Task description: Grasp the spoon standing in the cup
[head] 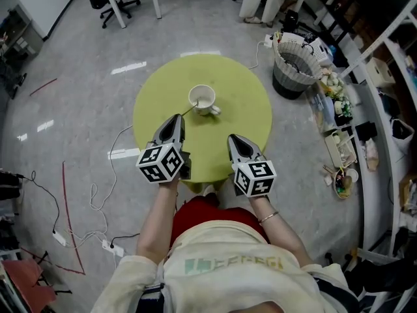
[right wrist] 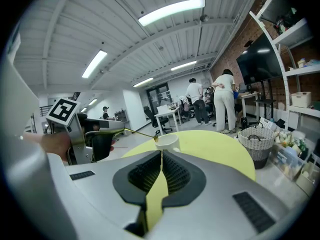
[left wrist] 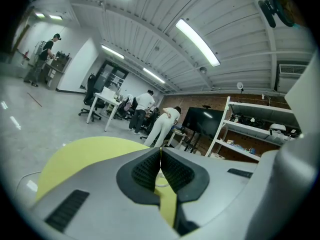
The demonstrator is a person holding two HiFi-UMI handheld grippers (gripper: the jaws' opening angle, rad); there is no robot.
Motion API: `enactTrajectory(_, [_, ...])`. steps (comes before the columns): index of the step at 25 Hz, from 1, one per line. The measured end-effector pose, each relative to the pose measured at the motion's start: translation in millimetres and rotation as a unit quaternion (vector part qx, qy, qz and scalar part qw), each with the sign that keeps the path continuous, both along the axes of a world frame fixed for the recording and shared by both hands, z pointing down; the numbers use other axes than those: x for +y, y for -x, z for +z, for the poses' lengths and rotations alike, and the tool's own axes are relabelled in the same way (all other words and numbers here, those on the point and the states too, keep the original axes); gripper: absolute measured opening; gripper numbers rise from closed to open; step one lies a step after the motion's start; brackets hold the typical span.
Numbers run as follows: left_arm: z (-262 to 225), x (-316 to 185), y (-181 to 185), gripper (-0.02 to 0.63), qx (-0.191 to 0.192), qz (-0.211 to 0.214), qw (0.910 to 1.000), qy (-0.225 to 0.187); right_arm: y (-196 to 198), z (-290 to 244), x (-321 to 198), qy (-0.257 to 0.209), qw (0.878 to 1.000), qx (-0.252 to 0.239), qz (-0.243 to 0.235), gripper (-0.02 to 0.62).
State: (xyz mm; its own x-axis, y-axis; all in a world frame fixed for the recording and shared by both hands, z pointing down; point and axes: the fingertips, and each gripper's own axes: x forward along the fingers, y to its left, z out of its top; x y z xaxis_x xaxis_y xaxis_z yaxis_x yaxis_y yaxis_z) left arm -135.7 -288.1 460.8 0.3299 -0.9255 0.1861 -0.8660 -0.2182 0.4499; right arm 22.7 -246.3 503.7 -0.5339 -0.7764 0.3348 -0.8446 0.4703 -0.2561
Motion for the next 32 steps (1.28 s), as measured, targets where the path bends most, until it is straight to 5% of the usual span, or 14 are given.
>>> enactTrajectory(32, [-7.2, 168.6, -32.1, 0.026, -0.015, -0.060, 0.9981, -0.007, -44.9, -15.9, 137.1, -0.028, 0.999, -0.005, -0.039, 0.040])
